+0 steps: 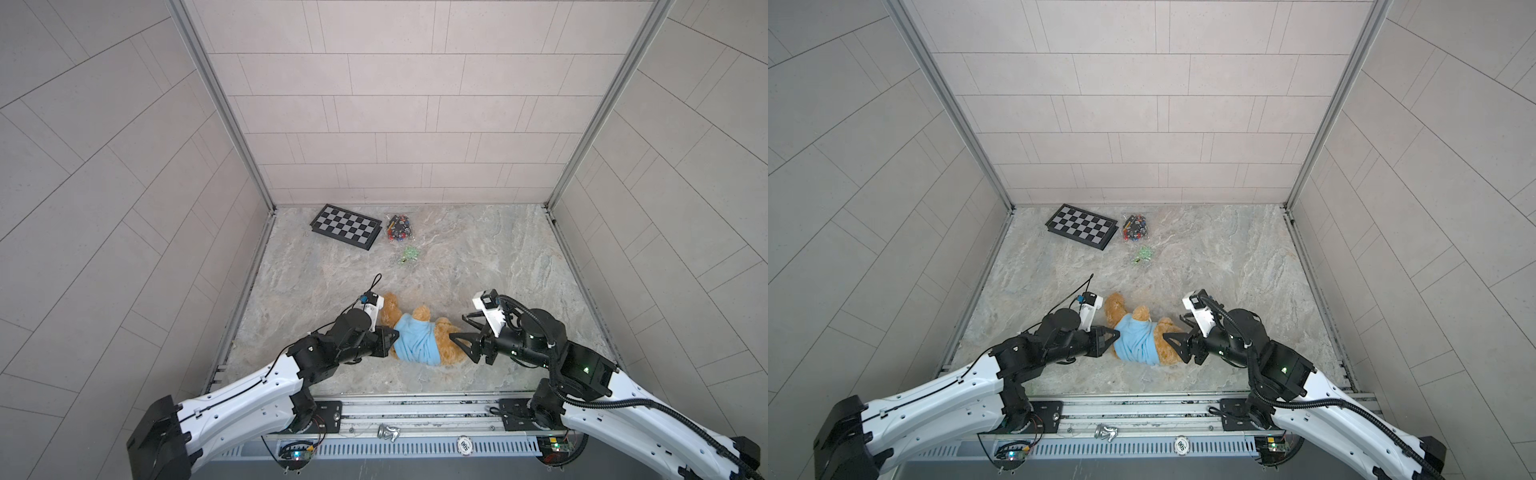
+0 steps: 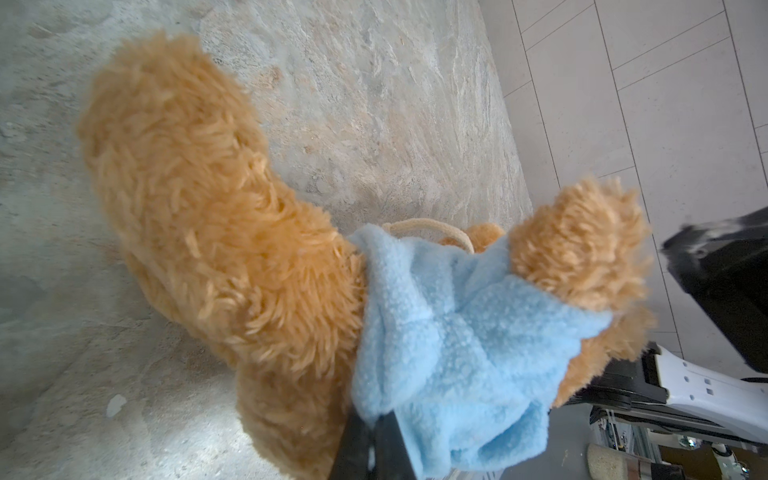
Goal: Dress the teddy bear
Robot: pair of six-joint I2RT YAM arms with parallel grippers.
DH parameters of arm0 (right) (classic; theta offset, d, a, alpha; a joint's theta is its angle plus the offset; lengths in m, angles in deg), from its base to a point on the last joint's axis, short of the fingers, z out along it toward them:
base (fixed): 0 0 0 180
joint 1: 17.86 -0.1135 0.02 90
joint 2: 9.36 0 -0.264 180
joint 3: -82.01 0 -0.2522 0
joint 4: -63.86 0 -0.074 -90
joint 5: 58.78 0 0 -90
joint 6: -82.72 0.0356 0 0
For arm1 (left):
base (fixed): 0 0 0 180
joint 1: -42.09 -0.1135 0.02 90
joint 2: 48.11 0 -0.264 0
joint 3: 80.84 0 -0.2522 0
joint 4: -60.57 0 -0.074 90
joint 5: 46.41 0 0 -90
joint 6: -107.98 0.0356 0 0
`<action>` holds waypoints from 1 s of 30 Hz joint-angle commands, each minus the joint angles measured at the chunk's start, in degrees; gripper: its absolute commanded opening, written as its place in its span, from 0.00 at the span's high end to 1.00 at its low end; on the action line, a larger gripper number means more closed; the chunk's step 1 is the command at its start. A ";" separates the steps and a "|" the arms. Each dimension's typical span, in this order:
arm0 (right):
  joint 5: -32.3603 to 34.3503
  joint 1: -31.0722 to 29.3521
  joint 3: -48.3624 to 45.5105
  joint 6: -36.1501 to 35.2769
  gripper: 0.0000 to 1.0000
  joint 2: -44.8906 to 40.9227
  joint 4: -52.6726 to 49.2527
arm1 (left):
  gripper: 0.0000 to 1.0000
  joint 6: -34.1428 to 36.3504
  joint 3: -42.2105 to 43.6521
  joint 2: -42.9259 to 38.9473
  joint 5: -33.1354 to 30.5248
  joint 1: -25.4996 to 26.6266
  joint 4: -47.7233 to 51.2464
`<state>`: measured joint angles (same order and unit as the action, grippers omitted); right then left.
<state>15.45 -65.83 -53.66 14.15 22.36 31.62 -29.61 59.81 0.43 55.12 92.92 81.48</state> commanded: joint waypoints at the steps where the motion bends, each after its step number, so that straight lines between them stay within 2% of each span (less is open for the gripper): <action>1: 3.27 -1.65 -0.96 -1.87 0.23 3.28 -2.64 | 1.00 1.89 -2.45 2.22 2.22 -2.04 -0.67; 4: 3.64 -2.98 -1.78 -2.04 0.24 7.70 0.14 | 1.00 2.89 -4.81 4.84 3.70 -2.57 -1.09; 7: 5.29 -3.19 -1.66 -3.37 0.30 11.92 -0.42 | 1.00 3.60 -6.33 6.45 4.44 -2.82 -0.94; 13: 6.07 -3.11 -0.67 -3.89 0.71 13.18 -0.53 | 1.00 5.27 -8.36 3.21 4.93 -3.67 4.46; 15: 4.76 -2.94 1.09 -4.33 0.91 13.02 -2.09 | 1.00 5.33 -10.28 1.33 5.71 -3.71 8.58; 17: 2.75 -2.34 3.86 -4.23 1.00 12.55 -5.02 | 1.00 5.97 -12.79 -0.37 7.00 -3.68 14.24; 19: -0.60 -0.30 4.85 -2.39 1.00 12.05 -6.56 | 1.00 7.80 -15.24 -1.80 6.32 -3.70 22.18; 22: -13.36 7.88 5.80 0.77 1.00 12.61 -4.63 | 1.00 11.84 -17.15 -1.91 5.11 -4.18 29.75; 24: -21.47 13.46 2.68 3.80 1.00 13.72 1.31 | 1.00 15.14 -17.13 0.35 4.16 -5.36 31.74; 27: -26.74 18.62 0.38 5.05 1.00 18.52 7.12 | 1.00 18.61 -13.64 4.87 6.23 -11.39 26.61; 30: -24.41 19.52 0.25 1.16 1.00 24.28 7.91 | 1.00 18.75 -9.68 10.03 7.22 -18.34 17.23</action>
<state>-7.04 -47.56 -53.05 16.68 43.63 36.87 -14.36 46.54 7.09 63.53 79.63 101.09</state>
